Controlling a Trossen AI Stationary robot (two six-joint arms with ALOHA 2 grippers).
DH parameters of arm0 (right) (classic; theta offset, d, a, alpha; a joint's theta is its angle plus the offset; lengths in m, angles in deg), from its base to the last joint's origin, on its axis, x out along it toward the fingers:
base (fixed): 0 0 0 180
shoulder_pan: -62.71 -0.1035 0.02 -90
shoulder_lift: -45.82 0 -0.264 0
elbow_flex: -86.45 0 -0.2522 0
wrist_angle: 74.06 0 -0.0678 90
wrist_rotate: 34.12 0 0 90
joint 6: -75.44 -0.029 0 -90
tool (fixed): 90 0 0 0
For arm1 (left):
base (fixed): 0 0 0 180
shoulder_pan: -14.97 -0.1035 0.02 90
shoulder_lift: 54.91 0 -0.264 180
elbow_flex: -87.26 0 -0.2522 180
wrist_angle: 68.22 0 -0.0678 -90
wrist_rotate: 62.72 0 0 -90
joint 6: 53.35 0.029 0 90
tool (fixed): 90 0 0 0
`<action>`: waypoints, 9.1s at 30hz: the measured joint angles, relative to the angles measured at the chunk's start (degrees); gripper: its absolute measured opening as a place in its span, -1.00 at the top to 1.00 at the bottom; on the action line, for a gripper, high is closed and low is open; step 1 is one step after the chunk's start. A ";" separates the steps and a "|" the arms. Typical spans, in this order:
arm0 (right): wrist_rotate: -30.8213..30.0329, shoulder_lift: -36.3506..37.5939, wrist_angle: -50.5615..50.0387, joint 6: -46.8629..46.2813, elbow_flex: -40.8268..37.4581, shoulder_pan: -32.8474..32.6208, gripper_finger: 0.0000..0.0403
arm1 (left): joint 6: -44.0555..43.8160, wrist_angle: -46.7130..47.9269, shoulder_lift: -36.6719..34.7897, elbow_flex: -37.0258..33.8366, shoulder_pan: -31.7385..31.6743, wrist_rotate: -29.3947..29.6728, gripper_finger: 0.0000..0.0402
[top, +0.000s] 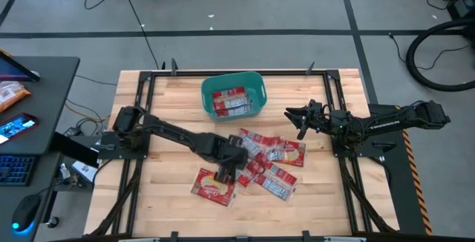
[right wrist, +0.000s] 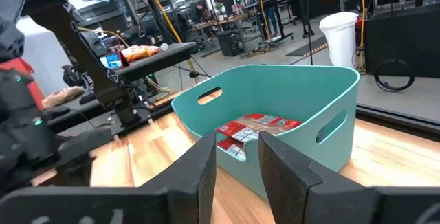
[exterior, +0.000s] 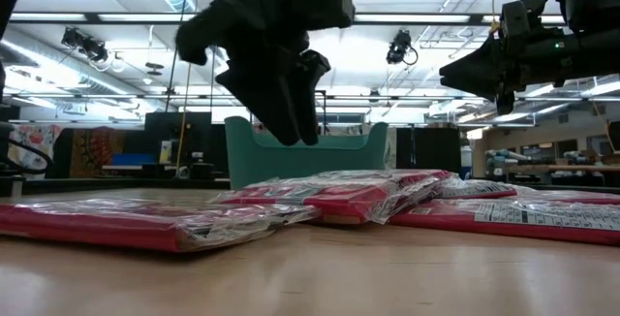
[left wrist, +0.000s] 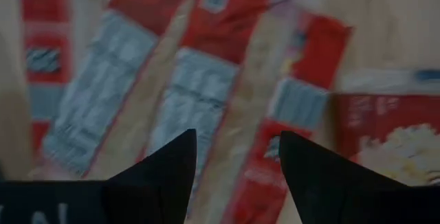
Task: Sort popcorn bags into baskets
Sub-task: Put the red popcorn bag into the blue bin
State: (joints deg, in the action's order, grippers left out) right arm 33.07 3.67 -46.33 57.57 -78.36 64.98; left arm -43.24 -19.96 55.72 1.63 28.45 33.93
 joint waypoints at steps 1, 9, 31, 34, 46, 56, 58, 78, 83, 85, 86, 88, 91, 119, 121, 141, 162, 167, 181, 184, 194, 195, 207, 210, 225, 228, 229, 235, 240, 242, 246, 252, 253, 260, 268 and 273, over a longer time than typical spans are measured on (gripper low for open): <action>0.00 0.02 -0.02 0.00 0.00 0.02 0.43 | 0.00 -1.34 0.00 -0.37 0.42 0.01 -0.05; 0.00 0.00 0.00 0.00 0.00 0.01 0.43 | 0.00 -3.93 0.74 -0.50 2.28 3.83 0.04; 0.00 0.07 0.08 0.00 -0.04 0.00 0.43 | 1.13 -3.82 6.27 -0.46 2.53 5.32 0.41; 0.00 0.07 0.05 0.00 -0.04 0.01 0.43 | -0.41 -3.22 6.27 -0.46 2.86 5.70 0.61; 0.00 0.05 0.07 0.00 -0.04 0.00 0.43 | -3.49 0.35 4.88 0.89 2.92 5.60 0.97; 0.00 -0.22 0.36 0.00 -0.02 0.01 0.43 | -3.52 4.14 0.70 1.29 2.19 8.11 0.99; 0.00 -0.22 0.43 0.00 -0.02 0.00 0.43 | -3.54 4.42 -0.27 1.29 2.01 8.68 0.99; 0.00 -0.22 0.44 0.00 -0.02 0.00 0.43 | -6.78 13.35 -0.71 0.69 2.83 7.64 0.59; 0.00 -0.22 0.40 0.00 -0.02 0.00 0.43 | -11.29 16.77 -0.79 -0.59 -0.64 2.15 0.29; 0.00 -0.20 0.48 0.00 -0.02 0.00 0.43 | -12.62 16.20 -0.85 -0.90 -3.02 -1.42 0.24; 0.00 -0.21 0.42 0.00 -0.02 0.01 0.43 | -13.09 15.54 -0.92 -1.52 -4.14 -2.77 0.23; 0.00 -0.22 0.45 0.00 -0.02 0.01 0.43 | -14.03 14.86 -0.92 -2.90 -5.86 -4.48 0.22; 0.00 -0.22 0.42 0.00 -0.02 0.02 0.43 | -15.64 11.91 -0.92 -6.03 -7.08 -4.99 0.22; 0.00 -0.31 0.40 0.00 -0.04 0.00 0.43 | -44.26 -35.69 -22.22 -42.05 -8.84 -5.50 -0.21; 0.00 -0.31 0.40 0.00 -0.04 0.01 0.43 | -44.44 -36.02 -21.66 -42.05 -8.87 -5.37 -0.28; 0.00 -0.31 0.42 0.00 -0.04 0.01 0.43 | -43.95 -43.87 -14.95 -42.05 -8.72 -9.06 0.13; 0.00 -0.31 0.42 0.00 -0.04 0.00 0.43 | -43.16 -43.58 -20.62 -42.05 -8.02 -8.86 0.98; 0.00 -0.31 0.40 0.00 -0.04 0.00 0.43 | -40.55 -43.54 -24.95 -41.97 -7.98 -7.24 0.99; 0.00 -0.32 0.42 0.00 -0.04 0.00 0.43 | -24.58 -28.78 -30.14 -25.63 -9.57 3.17 1.00; 0.00 -0.32 0.42 0.00 -0.04 0.01 0.43 | -21.41 -25.74 -30.14 -20.92 -11.52 3.28 1.00; 0.00 -0.31 0.40 0.00 -0.04 0.00 0.43 | -13.63 -21.44 -30.14 -12.32 -19.97 4.29 1.00; 0.00 -0.31 0.40 0.00 -0.04 0.00 0.43 | -13.26 -22.09 -30.09 -12.28 -20.91 4.29 1.00; 0.00 -0.31 0.42 0.00 -0.04 0.00 0.43 | -16.31 -30.06 -24.27 -12.28 -30.19 5.43 0.99; 0.00 -0.33 0.39 0.00 -0.04 0.00 0.43 | -19.81 -32.25 -20.50 -12.28 -31.28 5.52 0.97; 0.00 -0.33 0.41 0.00 -0.04 0.00 0.43 | -23.14 -16.35 -16.46 -12.32 -28.96 5.21 0.97; 0.00 -0.33 0.40 0.00 -0.04 0.01 0.43 | -22.85 -13.01 -16.46 -12.34 -28.64 5.30 0.96; 0.00 -0.33 0.42 0.00 -0.04 0.02 0.43 | -22.81 -12.05 -16.46 -12.33 -28.63 5.62 0.94; 0.00 -0.33 0.41 0.00 -0.04 0.00 0.43 | -22.61 -7.05 -16.46 -12.32 -28.16 7.61 0.60; 0.00 -0.33 0.42 0.00 -0.04 0.01 0.43 | -15.42 -7.58 -17.07 -12.32 -26.45 7.84 0.26; 0.00 -0.33 0.42 0.00 -0.04 0.00 0.43 | -10.40 -7.66 -17.04 -12.30 -25.26 9.33 0.16; 0.00 -0.33 0.41 0.00 -0.04 0.00 0.43 | -1.95 -7.67 -16.88 -12.32 -22.22 11.54 0.09; 0.00 -0.33 0.42 0.00 -0.04 0.02 0.43 | 2.24 -10.22 -16.81 -12.32 -17.38 -3.71 0.11; 0.00 -0.33 0.42 0.00 -0.04 0.00 0.43 | 2.63 -10.92 -16.76 -12.32 -16.44 -4.08 0.12; 0.00 -0.33 0.42 0.00 -0.04 0.00 0.43 | 2.01 -16.23 -16.72 -12.32 -12.39 -3.94 0.12; 0.00 -0.31 0.40 0.00 -0.04 0.02 0.43 | -2.12 -22.00 -10.04 -12.32 -8.57 -3.21 0.12; 0.00 -0.32 0.43 0.00 -0.02 0.00 0.43 | -3.42 -23.04 -5.61 -12.32 -7.20 -1.77 0.12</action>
State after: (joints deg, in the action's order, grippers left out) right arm 33.07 3.34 -45.90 57.57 -78.38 64.97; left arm -46.67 -42.99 50.11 -10.69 21.25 32.16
